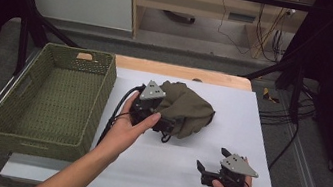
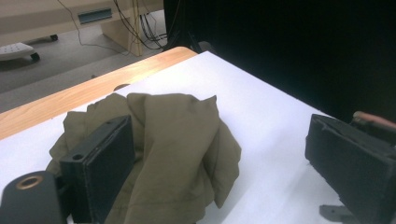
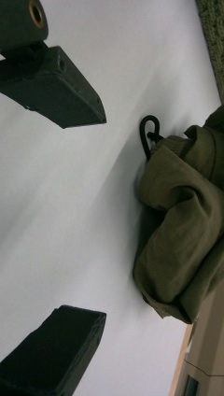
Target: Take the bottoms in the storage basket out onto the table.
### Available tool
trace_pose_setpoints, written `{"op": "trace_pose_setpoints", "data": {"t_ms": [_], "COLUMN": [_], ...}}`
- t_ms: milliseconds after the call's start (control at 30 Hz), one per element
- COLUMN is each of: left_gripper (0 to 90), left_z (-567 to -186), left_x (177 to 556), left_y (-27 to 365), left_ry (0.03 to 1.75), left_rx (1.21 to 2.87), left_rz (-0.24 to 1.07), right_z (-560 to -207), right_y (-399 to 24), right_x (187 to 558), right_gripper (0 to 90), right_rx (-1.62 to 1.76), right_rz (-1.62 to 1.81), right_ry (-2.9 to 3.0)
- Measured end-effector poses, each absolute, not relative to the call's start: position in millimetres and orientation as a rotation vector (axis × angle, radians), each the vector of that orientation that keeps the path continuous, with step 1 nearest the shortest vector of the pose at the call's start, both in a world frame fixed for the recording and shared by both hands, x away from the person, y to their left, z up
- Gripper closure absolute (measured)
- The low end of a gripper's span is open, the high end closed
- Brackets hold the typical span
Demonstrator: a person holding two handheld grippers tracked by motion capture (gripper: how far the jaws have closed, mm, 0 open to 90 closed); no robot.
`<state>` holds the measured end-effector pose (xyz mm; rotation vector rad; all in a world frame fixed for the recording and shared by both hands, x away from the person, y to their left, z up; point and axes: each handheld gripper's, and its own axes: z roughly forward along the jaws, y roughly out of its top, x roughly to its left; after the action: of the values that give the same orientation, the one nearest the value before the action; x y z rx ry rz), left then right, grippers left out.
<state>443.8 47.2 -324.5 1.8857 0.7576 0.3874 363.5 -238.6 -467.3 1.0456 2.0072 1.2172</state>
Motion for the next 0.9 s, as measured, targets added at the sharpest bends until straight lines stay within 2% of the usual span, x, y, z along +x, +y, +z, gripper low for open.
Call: {"op": "trace_pose_setpoints", "data": {"t_ms": [433, 900], "left_gripper": [8.4, 7.2], "left_z": [-299.1, -284.0], "left_x": [444.2, 442.8], "left_y": [50.4, 85.7], "left_ry": [0.751, 0.793], "left_rx": [1.852, 1.816], "left_rz": [0.410, 0.440], "right_z": [-465.5, -468.2], "right_y": [-236.6, -236.2], "right_x": [362.5, 364.4], "right_gripper": [4.9, 4.8], "right_rx": [1.032, 1.033], "right_rz": [1.238, 1.230], "right_ry": [2.010, 1.980]}}
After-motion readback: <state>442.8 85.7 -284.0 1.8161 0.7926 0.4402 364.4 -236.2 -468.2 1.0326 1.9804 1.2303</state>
